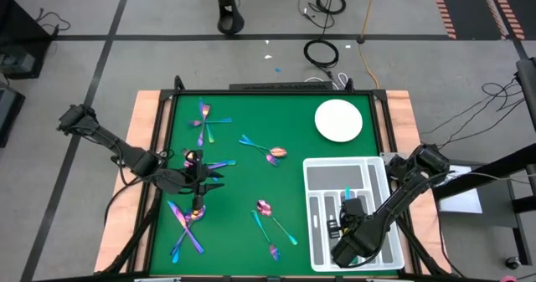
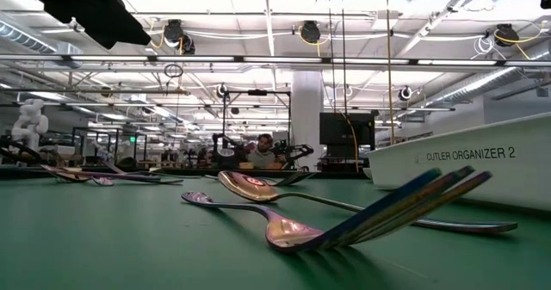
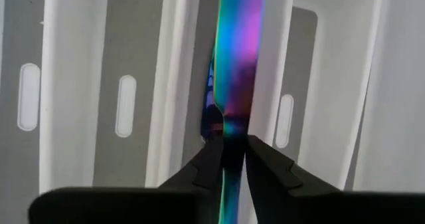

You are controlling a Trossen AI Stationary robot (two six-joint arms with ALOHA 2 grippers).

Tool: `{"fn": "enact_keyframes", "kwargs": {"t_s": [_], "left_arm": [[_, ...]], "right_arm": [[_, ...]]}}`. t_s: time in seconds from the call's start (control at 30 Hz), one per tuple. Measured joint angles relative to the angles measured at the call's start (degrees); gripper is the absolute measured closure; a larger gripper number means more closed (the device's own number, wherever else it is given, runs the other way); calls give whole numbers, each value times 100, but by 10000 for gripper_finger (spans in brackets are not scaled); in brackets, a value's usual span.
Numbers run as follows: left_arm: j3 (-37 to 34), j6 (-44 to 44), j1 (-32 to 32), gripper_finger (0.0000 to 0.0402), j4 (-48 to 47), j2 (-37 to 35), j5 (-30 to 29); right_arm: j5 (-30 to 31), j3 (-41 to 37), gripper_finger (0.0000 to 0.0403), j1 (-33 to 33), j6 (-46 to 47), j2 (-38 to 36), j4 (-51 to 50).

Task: Sort silverware
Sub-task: Put the bottom right knife into the utensil organizer

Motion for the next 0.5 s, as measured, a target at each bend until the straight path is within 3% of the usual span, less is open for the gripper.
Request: {"fn": "enact_keyframes", "kwargs": {"t_s": [0.5], "left_arm": [[0,0,0,277,-2,0,0]], "right_arm": [[-13,39,330,-24,-229,-152,-27]]}}
